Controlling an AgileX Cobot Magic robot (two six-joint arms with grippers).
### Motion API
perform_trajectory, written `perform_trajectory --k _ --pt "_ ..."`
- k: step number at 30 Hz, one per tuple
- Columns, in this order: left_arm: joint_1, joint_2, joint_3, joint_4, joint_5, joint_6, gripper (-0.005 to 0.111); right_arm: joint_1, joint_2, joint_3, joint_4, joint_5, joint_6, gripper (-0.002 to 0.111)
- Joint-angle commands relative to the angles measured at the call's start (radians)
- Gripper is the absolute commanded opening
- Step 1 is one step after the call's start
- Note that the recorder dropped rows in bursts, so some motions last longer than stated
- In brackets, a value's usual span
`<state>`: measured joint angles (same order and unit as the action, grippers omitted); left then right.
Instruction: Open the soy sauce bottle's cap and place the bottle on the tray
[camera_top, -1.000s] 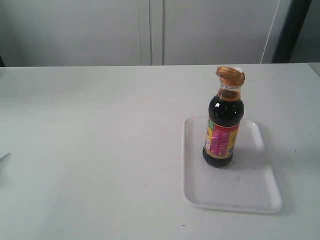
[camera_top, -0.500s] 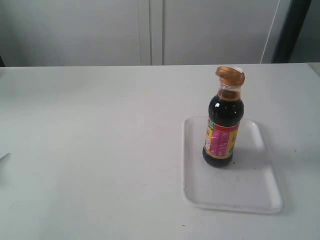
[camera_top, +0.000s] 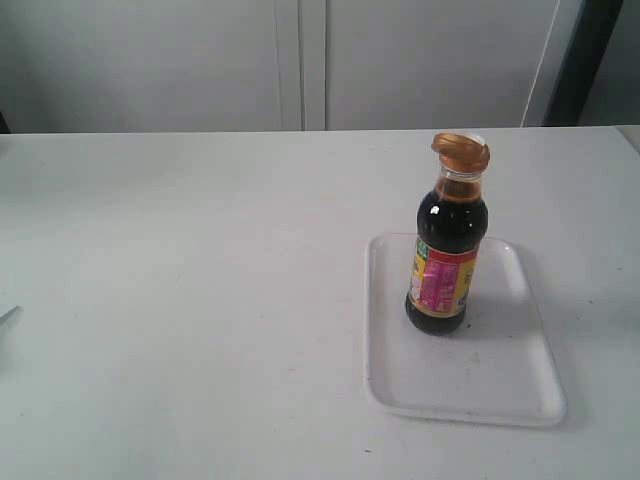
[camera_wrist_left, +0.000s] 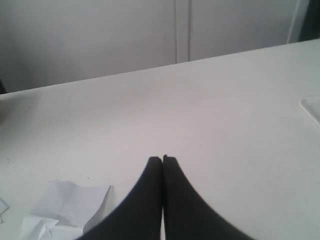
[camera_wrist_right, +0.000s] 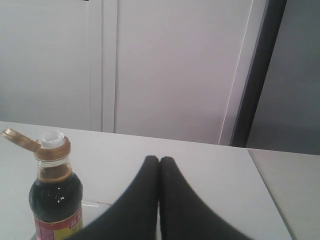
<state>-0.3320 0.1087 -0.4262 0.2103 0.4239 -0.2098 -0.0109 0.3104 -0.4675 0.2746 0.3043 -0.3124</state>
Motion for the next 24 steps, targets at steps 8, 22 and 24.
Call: perform_trajectory --k 8,22,24 --pt "0.148 -0.031 0.106 -0.249 -0.108 0.244 0.0 0.001 -0.005 0.004 0.001 -0.013 0.02 0.0" --pt "0.29 -0.109 0.24 -0.247 -0.122 0.184 0.0 0.001 -0.005 0.004 0.001 -0.013 0.022 0.0" --pt "0.29 -0.109 0.262 -0.247 -0.124 0.184 0.0 0.001 -0.005 0.004 0.001 -0.013 0.022 0.0"
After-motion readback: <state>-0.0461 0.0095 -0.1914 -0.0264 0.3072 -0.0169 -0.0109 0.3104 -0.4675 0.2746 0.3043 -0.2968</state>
